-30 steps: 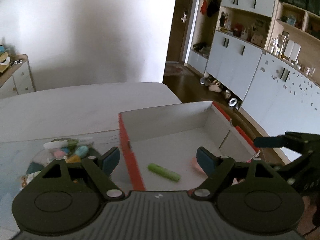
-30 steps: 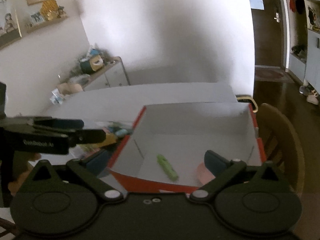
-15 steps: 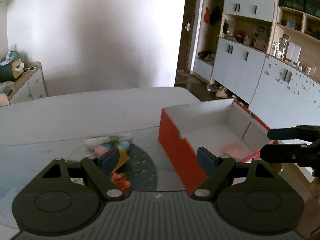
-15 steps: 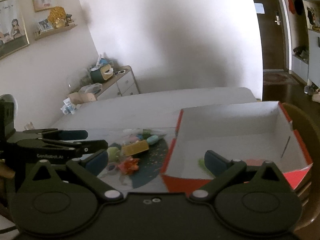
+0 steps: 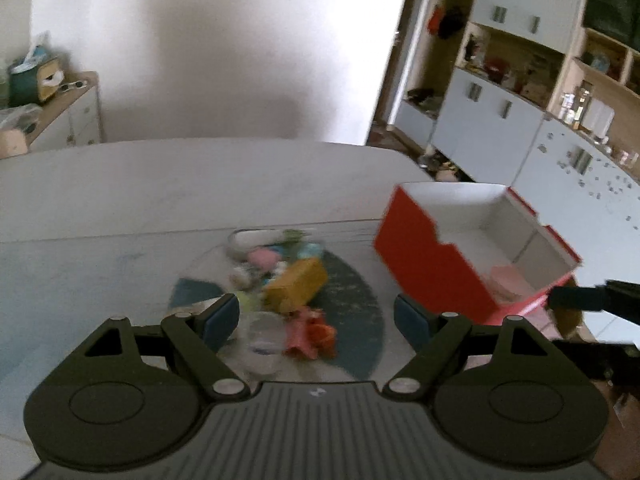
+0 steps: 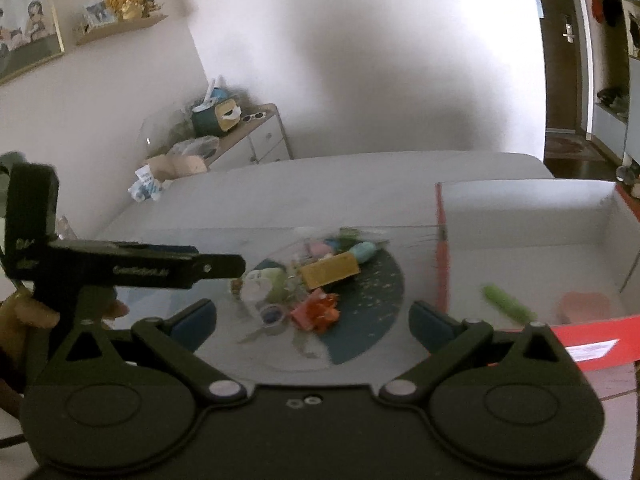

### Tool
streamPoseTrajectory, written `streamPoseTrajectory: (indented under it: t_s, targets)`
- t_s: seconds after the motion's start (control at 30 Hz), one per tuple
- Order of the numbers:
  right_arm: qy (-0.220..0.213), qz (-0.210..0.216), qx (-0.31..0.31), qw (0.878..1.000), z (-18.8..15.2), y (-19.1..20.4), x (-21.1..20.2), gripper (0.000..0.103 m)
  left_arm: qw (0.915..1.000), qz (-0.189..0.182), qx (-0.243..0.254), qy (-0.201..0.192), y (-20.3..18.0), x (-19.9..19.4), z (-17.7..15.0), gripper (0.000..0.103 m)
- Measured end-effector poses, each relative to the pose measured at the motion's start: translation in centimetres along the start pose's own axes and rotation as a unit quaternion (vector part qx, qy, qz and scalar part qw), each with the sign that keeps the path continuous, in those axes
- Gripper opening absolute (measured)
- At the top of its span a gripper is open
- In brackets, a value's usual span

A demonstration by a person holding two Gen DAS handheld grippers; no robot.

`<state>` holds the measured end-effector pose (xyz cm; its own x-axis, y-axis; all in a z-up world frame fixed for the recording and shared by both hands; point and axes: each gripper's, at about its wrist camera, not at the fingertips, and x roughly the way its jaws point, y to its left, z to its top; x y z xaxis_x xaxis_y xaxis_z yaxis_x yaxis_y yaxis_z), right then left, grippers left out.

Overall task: Organize rigid objects
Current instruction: 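Withdraw both tools from the box back toward the tray, then grasp the glass jar with green lid with the left tool while the right tool grasps the clear cup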

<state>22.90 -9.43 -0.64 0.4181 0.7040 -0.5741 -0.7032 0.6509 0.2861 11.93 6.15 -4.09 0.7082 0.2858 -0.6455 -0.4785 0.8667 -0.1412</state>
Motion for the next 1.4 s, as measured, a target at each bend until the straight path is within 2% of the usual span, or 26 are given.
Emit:
streamPoseTrajectory:
  t_s: [0.2, 0.37, 0.53, 0.67, 0.77, 0.93, 1.03, 1.17, 1.3, 1.4]
  targets:
    - [0.015, -0.003, -0.03, 0.999, -0.3, 3.1, 3.5, 0.101, 0.9991, 0.032, -0.017, 0.024, 3.6, 1.9, 0.6, 0.085]
    - [0.028, 0.004, -0.057, 0.998, -0.3, 5.0, 5.9, 0.097, 0.9973, 0.057, -0.003, 0.046, 5.7, 4.2, 1.3, 0.085]
    - [0.043, 0.007, -0.08, 0.996, -0.3, 6.2, 8.0, 0.094, 0.9934, 0.072, -0.011, 0.089, 7.1, 6.9, 1.7, 0.085]
    - [0.055, 0.006, -0.092, 0.994, -0.3, 6.7, 9.8, 0.092, 0.9866, 0.09, -0.023, 0.134, 7.9, 9.6, 2.0, 0.085]
    - [0.065, 0.006, -0.096, 0.993, -0.5, 6.9, 11.0, 0.088, 0.9838, 0.076, -0.038, 0.158, 8.3, 11.0, 2.4, 0.085]
    - [0.073, 0.009, -0.106, 0.992, -0.5, 7.3, 12.4, 0.082, 0.9778, 0.074, -0.069, 0.184, 8.8, 12.4, 3.3, 0.085]
    - [0.076, 0.009, -0.111, 0.991, -0.5, 7.5, 13.1, 0.079, 0.9732, 0.074, -0.071, 0.206, 8.5, 13.5, 3.8, 0.085]
    - [0.082, 0.002, -0.112, 0.99, -0.4, 7.4, 14.1, 0.073, 0.9694, 0.088, -0.078, 0.216, 8.7, 14.4, 3.8, 0.085]
    - [0.085, 0.002, -0.114, 0.99, -0.2, 7.7, 14.8, 0.066, 0.9625, 0.083, -0.124, 0.226, 10.0, 14.8, 3.6, 0.086]
    - [0.089, -0.003, -0.119, 0.989, -0.2, 7.9, 15.5, 0.059, 0.9588, 0.086, -0.137, 0.233, 10.3, 15.3, 3.4, 0.087]
